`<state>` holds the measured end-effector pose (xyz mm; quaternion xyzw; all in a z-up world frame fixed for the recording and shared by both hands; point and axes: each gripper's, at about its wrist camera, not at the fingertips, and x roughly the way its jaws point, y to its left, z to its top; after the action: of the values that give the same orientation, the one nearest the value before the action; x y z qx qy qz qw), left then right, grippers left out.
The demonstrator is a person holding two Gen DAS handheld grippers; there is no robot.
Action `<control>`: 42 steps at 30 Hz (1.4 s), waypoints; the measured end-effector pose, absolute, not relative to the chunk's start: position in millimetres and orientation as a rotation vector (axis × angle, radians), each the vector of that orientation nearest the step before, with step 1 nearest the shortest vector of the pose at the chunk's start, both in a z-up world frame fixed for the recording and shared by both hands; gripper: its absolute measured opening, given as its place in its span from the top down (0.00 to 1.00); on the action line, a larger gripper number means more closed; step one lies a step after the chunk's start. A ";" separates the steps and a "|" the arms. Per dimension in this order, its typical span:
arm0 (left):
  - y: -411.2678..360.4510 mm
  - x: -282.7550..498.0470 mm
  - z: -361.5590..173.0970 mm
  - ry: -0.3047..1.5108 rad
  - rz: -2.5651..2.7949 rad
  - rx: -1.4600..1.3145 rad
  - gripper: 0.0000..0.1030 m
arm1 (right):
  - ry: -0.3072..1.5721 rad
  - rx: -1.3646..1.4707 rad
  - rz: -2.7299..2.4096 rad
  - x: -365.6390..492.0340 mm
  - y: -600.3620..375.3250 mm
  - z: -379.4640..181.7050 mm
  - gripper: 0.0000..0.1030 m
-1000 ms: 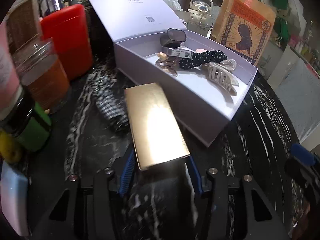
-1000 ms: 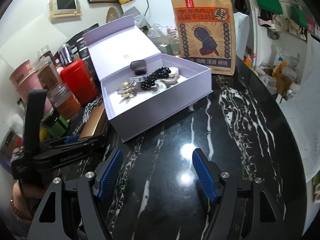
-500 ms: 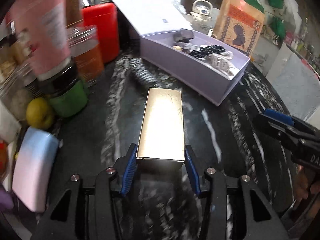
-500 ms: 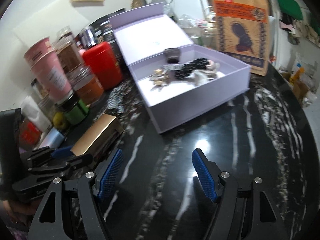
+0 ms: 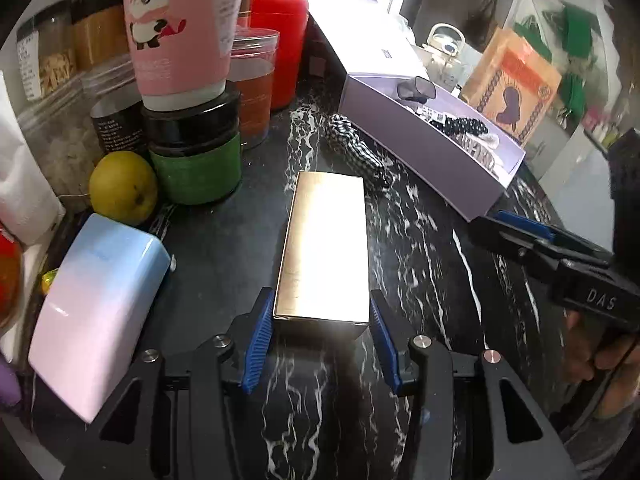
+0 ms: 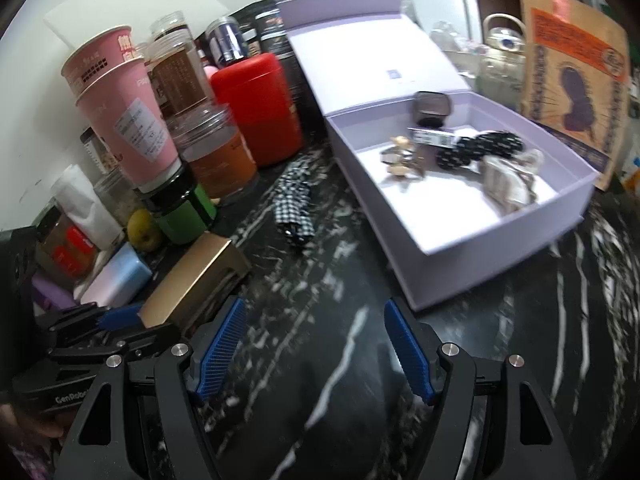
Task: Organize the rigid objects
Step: 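Grasp the gold rectangular box with the left gripper while the right lowers onto the gingham scrunchie, then lift the gold box with the left gripper while the right grasps and lifts the gingham scrunchie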
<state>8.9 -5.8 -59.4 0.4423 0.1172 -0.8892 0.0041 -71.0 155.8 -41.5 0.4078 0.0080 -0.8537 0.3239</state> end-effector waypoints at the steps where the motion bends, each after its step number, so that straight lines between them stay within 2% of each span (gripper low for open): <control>1: -7.4 6.7 -59.8 0.370 -2.798 1.386 0.55 | 0.027 1.067 -2.225 -74.0 152.4 -41.9 0.30; 6: -7.7 -4.2 -61.6 0.345 -2.835 1.391 0.55 | 0.086 1.032 -2.181 -85.9 133.4 -38.2 0.33; 11: -10.6 -20.9 -70.5 0.424 -2.803 1.463 0.53 | 0.124 1.023 -2.144 -103.2 116.3 -37.2 0.38; 13: -15.0 -23.5 -72.2 0.462 -2.810 1.458 0.53 | 0.154 1.027 -2.131 -110.2 108.0 -39.0 0.43; 18: -22.6 -26.4 -72.6 0.469 -2.798 1.441 0.53 | 0.222 1.046 -2.100 -123.8 86.1 -46.5 0.46; 20: -26.5 -26.2 -73.2 0.480 -2.791 1.438 0.53 | 0.238 1.048 -2.087 -127.7 78.3 -48.5 0.50; 22: -29.9 -26.2 -73.5 0.485 -2.782 1.430 0.53 | 0.268 1.043 -2.080 -130.8 69.5 -50.6 0.61; 27: -34.4 -27.4 -73.2 0.483 -2.771 1.417 0.53 | 0.325 1.063 -2.105 -138.2 57.3 -58.2 0.62; 32: -33.6 -31.5 -72.7 0.462 -2.782 1.413 0.53 | 0.352 1.109 -2.102 -142.0 55.5 -63.7 0.81; 42: -24.3 -26.1 -71.2 0.429 -2.800 1.389 0.54 | 0.290 1.128 -2.093 -118.0 81.6 -55.8 0.83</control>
<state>-26.1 -24.3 -71.2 0.4403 0.1360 -0.8875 -0.0069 -118.0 81.6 -55.8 0.4387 0.1126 -0.8136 0.3647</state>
